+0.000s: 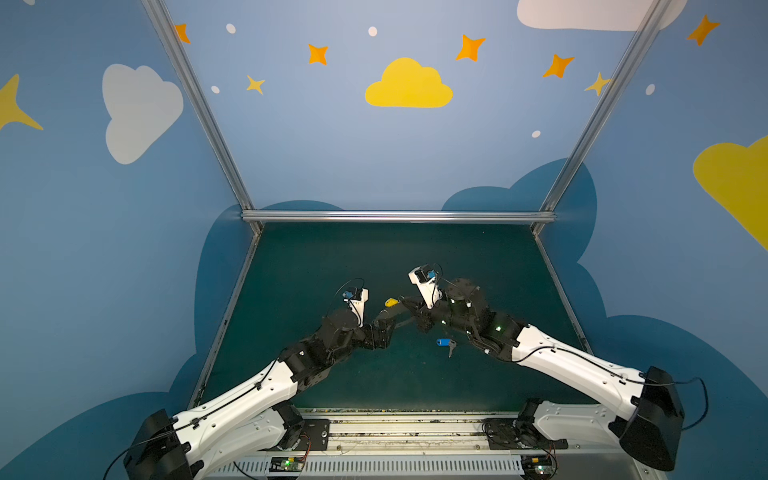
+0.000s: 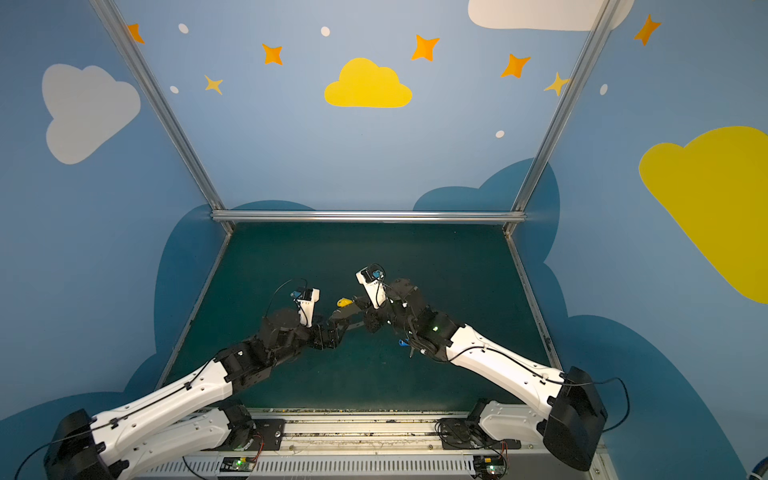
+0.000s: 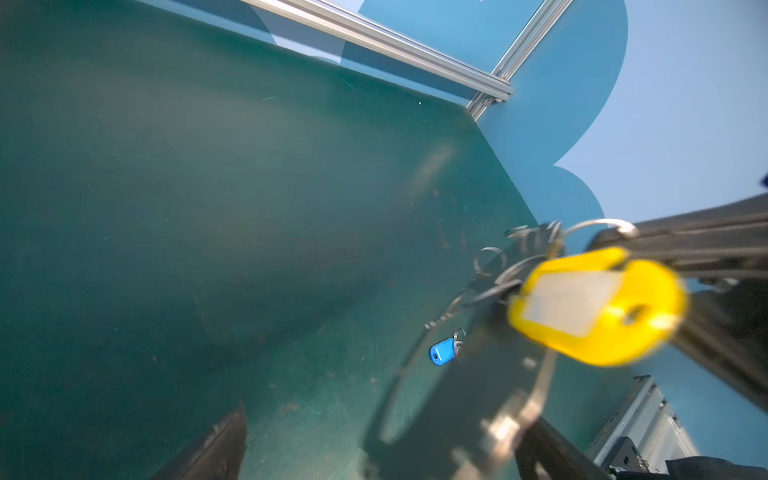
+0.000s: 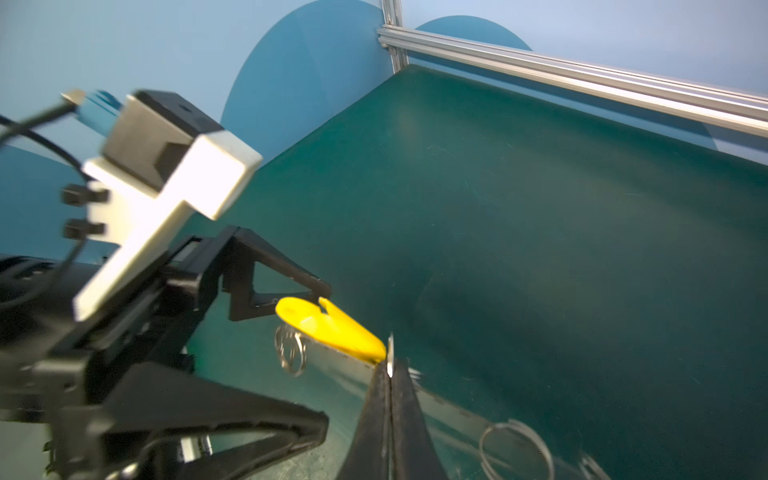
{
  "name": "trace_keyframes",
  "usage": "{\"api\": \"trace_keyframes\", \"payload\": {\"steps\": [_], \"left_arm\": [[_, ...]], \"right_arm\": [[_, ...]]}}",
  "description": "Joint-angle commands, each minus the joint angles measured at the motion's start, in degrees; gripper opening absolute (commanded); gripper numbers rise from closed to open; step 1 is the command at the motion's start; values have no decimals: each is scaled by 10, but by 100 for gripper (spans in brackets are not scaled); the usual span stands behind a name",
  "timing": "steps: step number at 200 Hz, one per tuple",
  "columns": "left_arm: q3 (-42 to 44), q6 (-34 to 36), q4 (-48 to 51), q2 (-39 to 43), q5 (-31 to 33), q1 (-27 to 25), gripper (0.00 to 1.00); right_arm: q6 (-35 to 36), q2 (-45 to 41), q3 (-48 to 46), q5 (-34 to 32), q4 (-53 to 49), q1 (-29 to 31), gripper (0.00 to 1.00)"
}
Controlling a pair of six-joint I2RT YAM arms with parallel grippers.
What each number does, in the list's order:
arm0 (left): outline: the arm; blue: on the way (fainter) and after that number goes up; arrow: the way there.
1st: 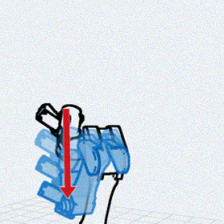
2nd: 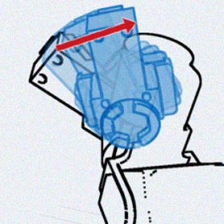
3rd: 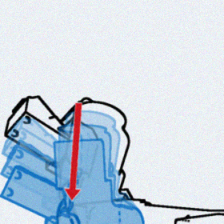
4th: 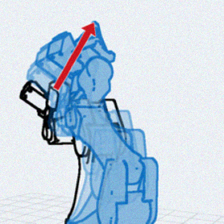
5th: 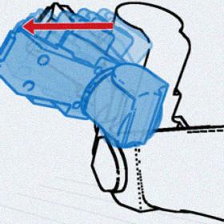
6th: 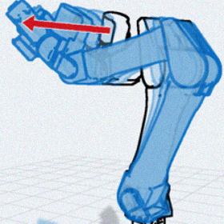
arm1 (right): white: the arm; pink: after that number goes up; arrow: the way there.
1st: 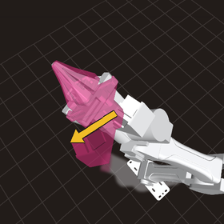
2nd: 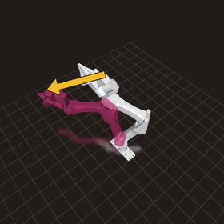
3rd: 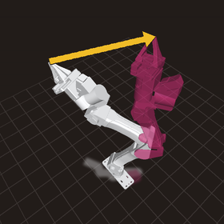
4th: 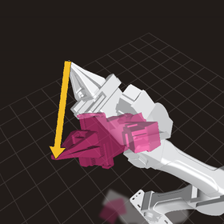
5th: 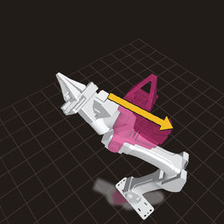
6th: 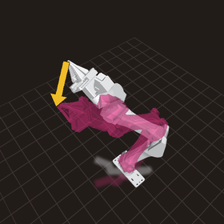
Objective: Put the keys on the keyring
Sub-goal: 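Open the right gripper and withdraw it while the left gripper lowers the plate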
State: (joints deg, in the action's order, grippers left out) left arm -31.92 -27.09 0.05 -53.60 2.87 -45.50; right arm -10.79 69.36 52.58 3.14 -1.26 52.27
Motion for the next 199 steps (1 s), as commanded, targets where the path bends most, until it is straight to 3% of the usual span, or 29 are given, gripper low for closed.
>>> {"api": "trace_keyframes", "payload": {"steps": [1, 19, 30, 65, 74, 81, 97, 123, 166, 199], "left_arm": [[3, 22, -68, -9, -20, 6, 100], [-11, 30, -81, -23, -75, 6, 96], [-23, 29, -78, -33, -104, 6, 87], [-50, 19, -54, -56, -146, 6, 23], [-57, 14, -40, -59, -146, 6, 11], [-62, 11, -28, -61, -146, 6, 5], [-72, -5, -2, -62, -141, 9, 4], [-82, -35, 31, -58, -146, 18, 4], [-86, -123, 44, -65, -175, 63, 4], [-93, -178, 59, -98, -188, 142, 4]], "right_arm": [[-23, -22, 27, 21, 23, -11, 0], [-28, -26, 28, 24, 24, -16, 0], [-31, -28, 28, 25, 23, -19, 0], [-43, -19, 31, 15, 10, -29, 0], [-47, -16, 34, 1, 2, -32, 0], [-52, -11, 37, -9, -8, -35, 8], [-55, 1, 51, -35, -49, -43, 27], [-41, -10, 45, -71, -96, -51, 36], [-54, -73, -33, -55, -80, -62, 43], [-82, -84, -74, -50, -74, -68, 43]]}}
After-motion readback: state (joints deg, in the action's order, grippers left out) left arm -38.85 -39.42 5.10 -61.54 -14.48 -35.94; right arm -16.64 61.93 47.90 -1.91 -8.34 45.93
